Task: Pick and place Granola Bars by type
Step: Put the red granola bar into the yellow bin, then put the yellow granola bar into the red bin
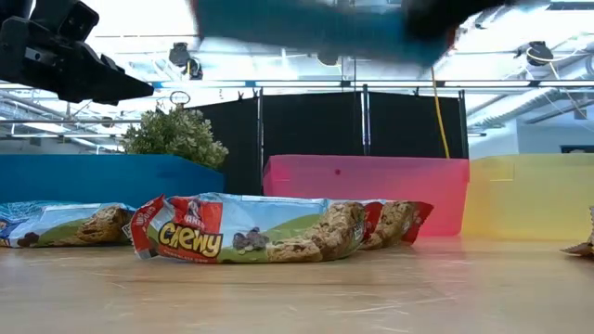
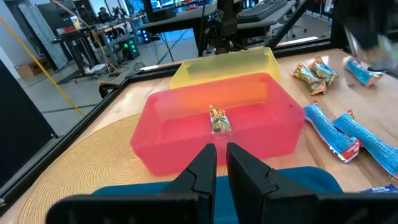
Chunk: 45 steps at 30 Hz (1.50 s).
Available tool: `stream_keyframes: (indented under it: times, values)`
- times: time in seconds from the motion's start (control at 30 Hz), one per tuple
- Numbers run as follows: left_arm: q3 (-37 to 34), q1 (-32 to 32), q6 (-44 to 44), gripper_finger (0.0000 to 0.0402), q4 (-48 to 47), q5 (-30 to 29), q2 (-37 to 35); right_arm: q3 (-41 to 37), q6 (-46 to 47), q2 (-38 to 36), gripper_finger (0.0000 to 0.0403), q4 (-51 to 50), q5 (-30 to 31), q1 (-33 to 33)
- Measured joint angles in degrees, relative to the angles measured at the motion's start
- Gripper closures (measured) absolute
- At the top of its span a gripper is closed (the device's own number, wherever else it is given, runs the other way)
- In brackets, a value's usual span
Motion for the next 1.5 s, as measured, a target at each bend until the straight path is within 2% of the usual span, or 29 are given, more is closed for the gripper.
stream_keyframes:
  times: [0.13,0.3,0.47,0.67,0.83,1.03,1.2,1.37,1.5]
  values:
    - [0.0,0.0,0.02,0.0355,0.01,0.02,0.0,0.04,7.07,-9.53,0.0384,-15.5,1.62,-0.02]
    - [0.0,0.0,0.09,0.0355,-0.02,0.02,0.01,0.02,23.26,-20.05,0.0387,-40.25,-0.09,-1.02]
    - [0.0,0.0,1.29,0.0355,0.0,0.04,0.02,-3.46,33.75,-26.88,0.0386,-54.16,-3.15,-2.85]
    - [0.0,0.0,0.2,0.0355,0.09,0.04,-0.01,-15.34,35.61,-31.67,0.0386,-51.56,-12.83,-8.88]
    - [0.0,0.0,0.17,0.0355,0.14,0.04,0.0,-26.42,29.14,-32.11,0.0386,-42.19,-19.53,-14.52]
    - [0.0,0.0,0.67,0.0355,0.46,0.04,0.02,-35.86,24.48,-32.13,0.0386,-33.64,-27.16,-19.87]
    - [0.0,0.0,1.15,0.0355,0.46,0.02,0.02,-37.92,25.89,-32.18,0.0369,-33.57,-27.23,-21.77]
    - [0.0,0.0,0.62,0.0355,0.12,0.03,0.02,-35.61,25.99,-33.33,0.0306,-35.27,-27.42,-21.77]
    - [0.0,0.0,0.07,0.0355,-0.34,0.04,0.01,-30.25,28.2,-34.45,0.0253,-42.46,-27.39,-21.81]
